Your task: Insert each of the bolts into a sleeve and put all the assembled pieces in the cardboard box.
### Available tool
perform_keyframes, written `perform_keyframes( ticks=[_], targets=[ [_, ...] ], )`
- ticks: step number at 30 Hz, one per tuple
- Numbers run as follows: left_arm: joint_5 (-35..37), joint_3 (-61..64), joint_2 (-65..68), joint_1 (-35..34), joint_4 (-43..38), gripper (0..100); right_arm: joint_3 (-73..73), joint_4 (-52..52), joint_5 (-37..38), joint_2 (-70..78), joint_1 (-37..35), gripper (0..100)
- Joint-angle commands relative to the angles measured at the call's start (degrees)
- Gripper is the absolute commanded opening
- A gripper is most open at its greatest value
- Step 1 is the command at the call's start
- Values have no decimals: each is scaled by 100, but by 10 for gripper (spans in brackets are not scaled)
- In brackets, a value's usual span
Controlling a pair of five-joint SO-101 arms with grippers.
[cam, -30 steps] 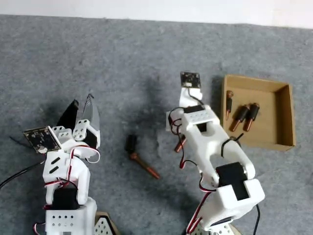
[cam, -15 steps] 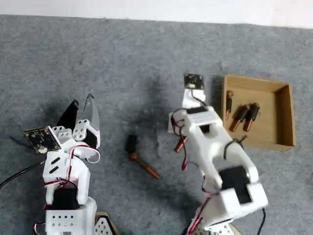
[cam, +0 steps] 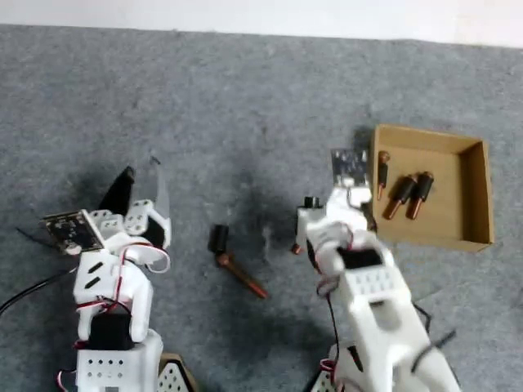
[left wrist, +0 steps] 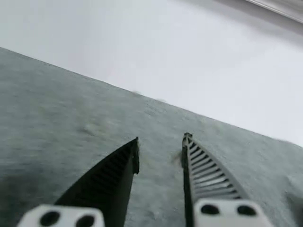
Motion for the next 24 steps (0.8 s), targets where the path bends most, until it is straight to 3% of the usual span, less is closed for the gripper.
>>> perform_keyframes(
  ticks=[1,4,9,15,24],
  targets=[
    [-53,-92,-84,664,519,152,479,-215,114,-1209,215,4],
    [-554,-207,-84,1270,958,152,901,-198,105,-2053,585,4],
    [-923,-215,-84,2193,1020,152,1578,-154,105,-3257,1226,4],
    [-1196,-444,-84,3240,1020,152,1780,1086,105,-4242,1429,4],
    [-1301,-796,558,3943,774,152,1833,1921,97,-5754,1684,4]
  ],
)
